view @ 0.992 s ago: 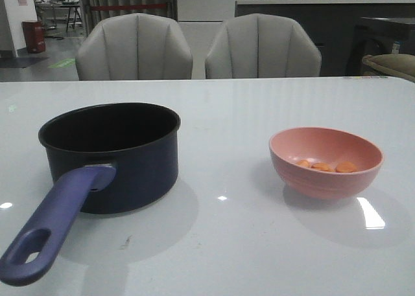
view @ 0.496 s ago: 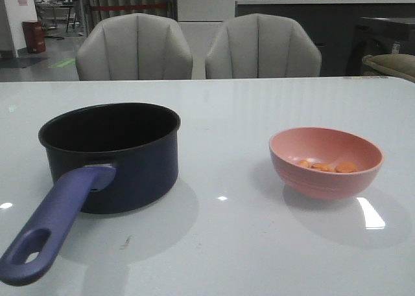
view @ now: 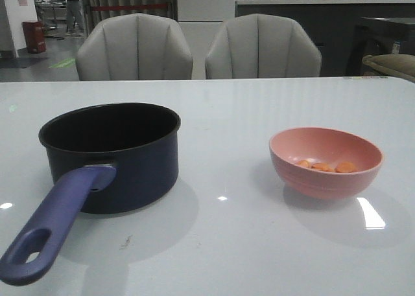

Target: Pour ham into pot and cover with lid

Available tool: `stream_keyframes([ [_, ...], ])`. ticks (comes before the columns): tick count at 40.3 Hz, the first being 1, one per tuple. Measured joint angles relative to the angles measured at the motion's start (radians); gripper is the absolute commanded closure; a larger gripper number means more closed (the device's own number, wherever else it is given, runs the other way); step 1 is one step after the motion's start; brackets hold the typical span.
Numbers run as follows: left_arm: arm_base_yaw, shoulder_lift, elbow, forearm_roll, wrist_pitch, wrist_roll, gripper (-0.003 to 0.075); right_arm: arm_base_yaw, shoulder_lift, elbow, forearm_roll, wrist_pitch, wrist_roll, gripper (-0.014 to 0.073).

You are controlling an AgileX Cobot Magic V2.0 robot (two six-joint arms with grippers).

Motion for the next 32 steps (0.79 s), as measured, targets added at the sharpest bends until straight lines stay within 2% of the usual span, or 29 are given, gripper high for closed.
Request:
stream_keyframes([
  [8, -0.011, -0.153, 0.098, -0.002, -0.032, 0.000, 0.0135, 0.000, 0.000, 0.000, 0.000, 0.000, 0.000, 0.0456],
  [14, -0.011, -0.168, 0.111, -0.002, -0.057, 0.000, 0.0135, 0.000, 0.000, 0.000, 0.000, -0.007, 0.000, 0.0456],
  [20, -0.011, -0.169, 0.113, -0.002, -0.063, 0.000, 0.0135, 0.000, 0.000, -0.002, 0.008, -0.073, 0.004, 0.0456],
  [25, -0.015, -0.169, 0.113, -0.002, -0.063, 0.000, 0.0135, 0.000, 0.027, -0.095, 0.037, 0.061, 0.008, 0.0456],
  [32, -0.017, -0.172, 0.113, 0.000, -0.063, 0.000, 0.0135, 0.000, 0.198, -0.270, 0.039, 0.238, 0.010, 0.0456],
])
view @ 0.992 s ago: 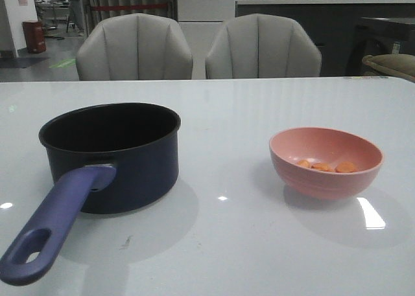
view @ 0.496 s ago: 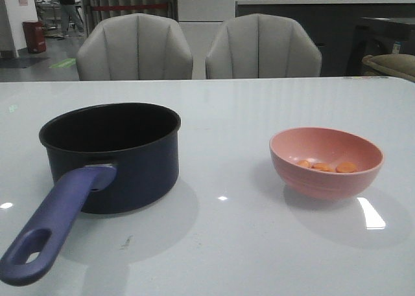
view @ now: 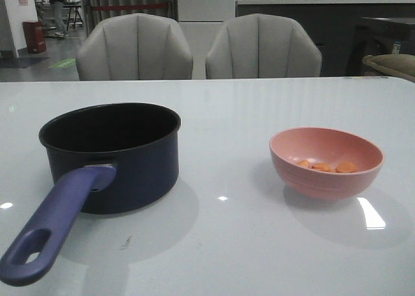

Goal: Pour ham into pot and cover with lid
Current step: 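Lower the right gripper to the pink bowl rim and grasp it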

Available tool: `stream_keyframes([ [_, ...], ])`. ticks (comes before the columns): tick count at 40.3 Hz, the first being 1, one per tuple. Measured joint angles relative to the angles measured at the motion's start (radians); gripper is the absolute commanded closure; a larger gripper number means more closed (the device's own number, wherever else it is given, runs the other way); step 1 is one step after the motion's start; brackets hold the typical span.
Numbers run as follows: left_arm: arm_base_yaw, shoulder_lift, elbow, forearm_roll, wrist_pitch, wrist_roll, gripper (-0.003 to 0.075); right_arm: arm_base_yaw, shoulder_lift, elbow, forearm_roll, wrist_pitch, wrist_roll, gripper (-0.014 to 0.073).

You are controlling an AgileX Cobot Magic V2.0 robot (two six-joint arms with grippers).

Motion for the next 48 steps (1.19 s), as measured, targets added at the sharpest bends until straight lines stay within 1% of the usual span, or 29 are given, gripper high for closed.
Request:
stream_keyframes([
  [5, -0.001, -0.001, 0.000, 0.000, 0.000, 0.000, 0.0135, 0.000, 0.111, -0.048, 0.000, 0.063, 0.000, 0.0456],
  [10, -0.002, -0.001, 0.000, 0.000, 0.000, 0.000, 0.0135, 0.000, 0.179, -0.049, 0.000, 0.079, 0.000, 0.0455],
  [13, -0.002, -0.001, 0.000, 0.000, -0.002, 0.000, 0.0135, 0.000, 0.206, -0.055, 0.009, 0.079, 0.000, 0.0438],
  [15, -0.002, -0.001, 0.000, 0.000, -0.002, 0.000, 0.0135, 0.000, 0.229, -0.070, 0.017, 0.081, 0.000, 0.0406],
  [21, -0.002, -0.001, 0.000, 0.000, -0.004, 0.000, 0.0135, 0.000, 0.337, -0.138, 0.023, 0.089, 0.000, 0.0207],
  [23, -0.002, -0.001, 0.000, 0.000, -0.005, 0.000, 0.0135, 0.000, 0.392, -0.163, 0.025, 0.089, 0.000, 0.0161],
  [25, -0.002, -0.001, 0.000, 0.000, -0.005, 0.000, 0.0135, 0.000, 0.444, -0.189, 0.025, 0.091, 0.000, 0.0139],
  [35, -0.002, -0.001, 0.000, 0.000, -0.005, 0.000, 0.0135, 0.009, 0.739, -0.330, 0.058, 0.100, 0.000, 0.0138],
  [43, -0.002, -0.001, 0.000, 0.000, 0.001, 0.000, 0.0135, 0.071, 1.005, -0.476, 0.060, 0.130, 0.002, 0.0138],
  [48, -0.002, -0.001, 0.000, 0.000, 0.001, 0.000, 0.0135, 0.085, 1.151, -0.556, 0.062, 0.134, 0.002, 0.0138],
])
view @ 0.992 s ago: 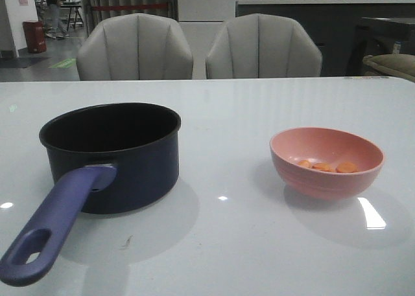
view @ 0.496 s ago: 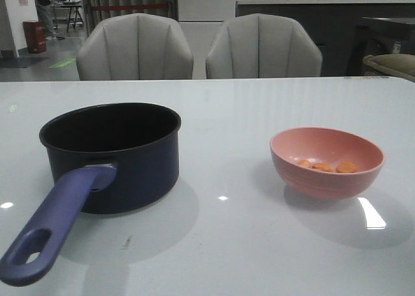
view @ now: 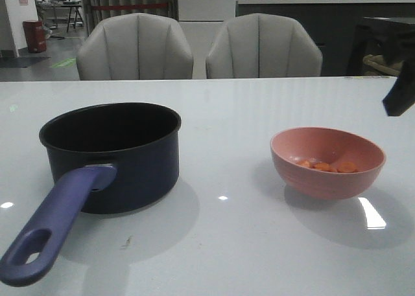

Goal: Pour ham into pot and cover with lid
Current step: 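Lower the right gripper to the pink bowl rim and grasp it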

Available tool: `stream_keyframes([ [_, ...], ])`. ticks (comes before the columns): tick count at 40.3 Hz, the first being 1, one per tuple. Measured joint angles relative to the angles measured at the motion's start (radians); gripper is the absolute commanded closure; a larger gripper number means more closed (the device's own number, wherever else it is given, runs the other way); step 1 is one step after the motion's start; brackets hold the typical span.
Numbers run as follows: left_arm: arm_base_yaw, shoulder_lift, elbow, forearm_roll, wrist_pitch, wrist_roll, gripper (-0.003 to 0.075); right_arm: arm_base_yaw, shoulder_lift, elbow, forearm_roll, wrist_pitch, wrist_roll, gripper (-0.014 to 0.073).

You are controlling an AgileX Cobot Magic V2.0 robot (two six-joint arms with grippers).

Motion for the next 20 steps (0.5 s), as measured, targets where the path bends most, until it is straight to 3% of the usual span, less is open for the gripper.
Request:
stream_keyframes([
  [20, 0.000, 0.000, 0.000, 0.000, 0.004, 0.000, 0.0135, 0.000, 0.364, -0.201, 0.047, 0.032, 0.000, 0.0141],
])
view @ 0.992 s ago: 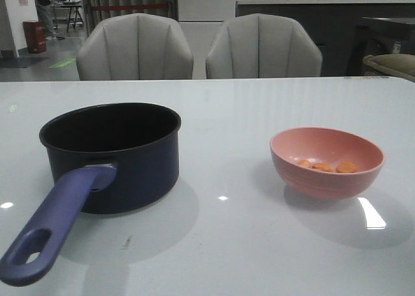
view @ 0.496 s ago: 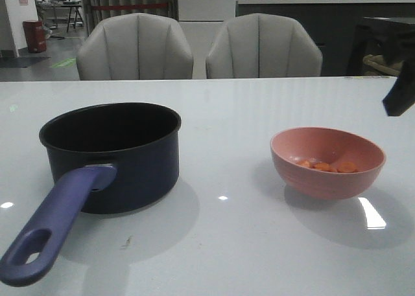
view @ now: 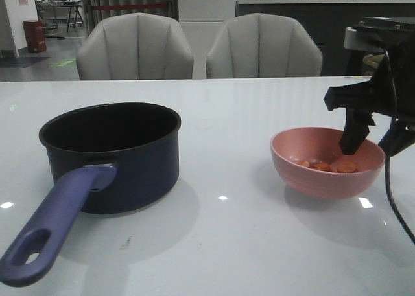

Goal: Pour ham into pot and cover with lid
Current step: 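Lower the right gripper to the pink bowl rim and grasp it, then lift the pink bowl and carry it over the saucepan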

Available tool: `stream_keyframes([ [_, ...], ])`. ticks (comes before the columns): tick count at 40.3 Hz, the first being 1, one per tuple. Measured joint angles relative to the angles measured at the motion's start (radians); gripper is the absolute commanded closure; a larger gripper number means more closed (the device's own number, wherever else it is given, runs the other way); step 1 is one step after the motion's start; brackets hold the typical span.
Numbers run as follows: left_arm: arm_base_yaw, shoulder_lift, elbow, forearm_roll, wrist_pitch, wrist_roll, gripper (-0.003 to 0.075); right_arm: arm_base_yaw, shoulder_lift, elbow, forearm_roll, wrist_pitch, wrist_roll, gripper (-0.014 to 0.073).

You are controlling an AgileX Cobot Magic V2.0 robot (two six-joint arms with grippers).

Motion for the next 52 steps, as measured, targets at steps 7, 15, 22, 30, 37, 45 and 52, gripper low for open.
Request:
stream_keyframes([
  [7, 0.000, 0.000, 0.000, 0.000, 0.002, 0.000, 0.0135, 0.000, 0.051, -0.004, 0.002, 0.000, 0.000, 0.0280],
  [15, 0.000, 0.000, 0.000, 0.000, 0.002, 0.000, 0.0135, 0.000, 0.060, -0.007, 0.010, -0.008, 0.002, 0.0445],
  [22, 0.000, 0.000, 0.000, 0.000, 0.002, 0.000, 0.0135, 0.000, 0.052, -0.012, 0.014, -0.013, 0.002, 0.0445],
  [30, 0.000, 0.000, 0.000, 0.000, 0.002, 0.000, 0.0135, 0.000, 0.050, -0.021, 0.020, -0.004, 0.002, 0.0445],
  [37, 0.000, 0.000, 0.000, 0.000, 0.002, 0.000, 0.0135, 0.013, 0.031, -0.114, 0.021, 0.094, -0.006, 0.0445],
  [45, 0.000, 0.000, 0.000, 0.000, 0.002, 0.000, 0.0135, 0.086, -0.056, -0.246, 0.021, 0.122, -0.049, 0.0445],
  [52, 0.000, 0.000, 0.000, 0.000, 0.002, 0.000, 0.0135, 0.205, -0.113, -0.317, 0.021, 0.028, -0.117, 0.0445],
])
